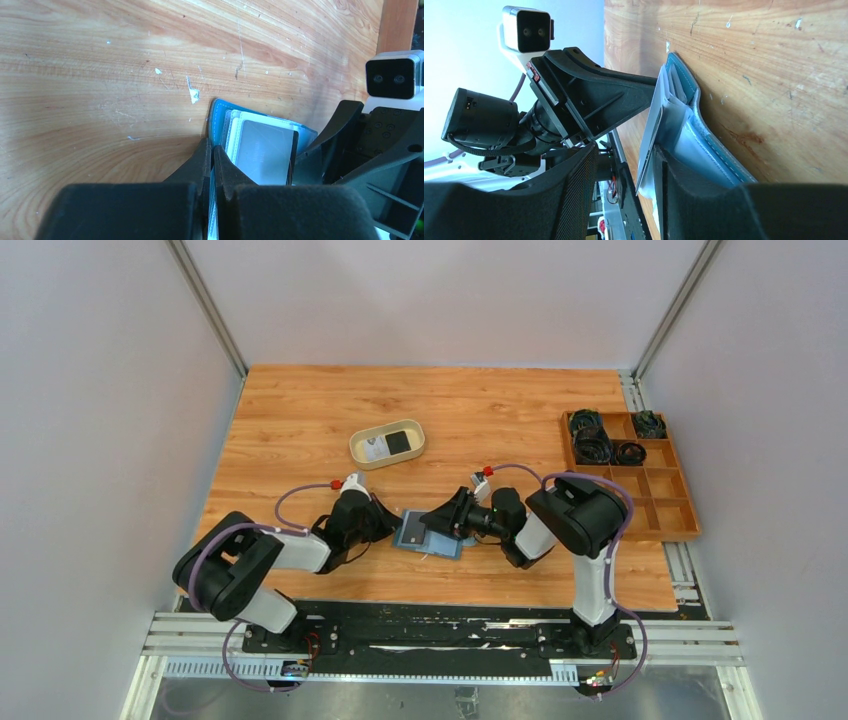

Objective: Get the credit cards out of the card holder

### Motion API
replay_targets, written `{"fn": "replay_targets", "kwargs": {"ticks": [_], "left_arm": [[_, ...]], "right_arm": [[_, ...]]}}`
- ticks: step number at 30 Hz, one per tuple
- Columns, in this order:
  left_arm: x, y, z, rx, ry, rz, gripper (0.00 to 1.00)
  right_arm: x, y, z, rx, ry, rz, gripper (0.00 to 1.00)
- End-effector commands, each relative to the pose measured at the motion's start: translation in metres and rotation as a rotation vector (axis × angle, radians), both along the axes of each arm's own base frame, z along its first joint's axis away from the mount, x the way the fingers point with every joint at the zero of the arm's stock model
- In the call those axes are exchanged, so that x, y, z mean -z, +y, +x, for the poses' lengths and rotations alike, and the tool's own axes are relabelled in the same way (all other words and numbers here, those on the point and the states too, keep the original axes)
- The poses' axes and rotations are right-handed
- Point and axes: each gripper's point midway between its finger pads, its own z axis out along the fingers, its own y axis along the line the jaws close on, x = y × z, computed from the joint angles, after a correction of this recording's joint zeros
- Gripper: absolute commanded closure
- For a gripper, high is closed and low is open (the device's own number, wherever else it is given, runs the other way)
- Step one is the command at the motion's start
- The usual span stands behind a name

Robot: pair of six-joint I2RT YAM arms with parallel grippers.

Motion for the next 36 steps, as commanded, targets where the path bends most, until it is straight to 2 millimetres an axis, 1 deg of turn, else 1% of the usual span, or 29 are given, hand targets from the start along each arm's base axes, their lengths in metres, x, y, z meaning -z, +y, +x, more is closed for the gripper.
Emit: {"fn": "replay_targets", "kwargs": {"ticks": [1, 5, 10, 16, 21, 27, 32, 36], "left_arm": [[0.019, -0.004, -0.032, 0.078, 0.1, 0.02, 1.0], [0.019, 0.002, -0.032, 0.067, 0.097, 0.053, 1.0], [0.014, 0.008, -0.027, 0.055, 0.078, 0.102, 1.0], [0.01, 0.016, -0.024, 0.042, 0.061, 0.15, 1.0], [0.012, 0.014, -0.027, 0.05, 0.077, 0.138, 1.0], [0.01, 0.015, -0.027, 0.047, 0.07, 0.136, 1.0], [0.015, 0.016, -0.029, 0.046, 0.085, 0.14, 1.0], [0.014, 0.017, -0.029, 0.04, 0.079, 0.143, 1.0]], "right_arm": [[-0.028, 0.012, 0.002, -0.027, -0.088, 0.048, 0.53], [-0.02, 0.011, -0.002, -0.046, -0.071, 0.006, 0.53], [-0.01, 0.01, -0.006, -0.075, -0.046, -0.066, 0.53], [-0.007, 0.01, -0.007, -0.095, -0.039, -0.117, 0.53], [-0.005, 0.023, -0.005, -0.115, -0.022, -0.108, 0.53], [0.009, 0.039, -0.015, -0.174, 0.02, -0.12, 0.53], [0.023, 0.043, -0.022, -0.211, 0.059, -0.147, 0.53], [0.023, 0.042, -0.024, -0.219, 0.064, -0.151, 0.55]]}}
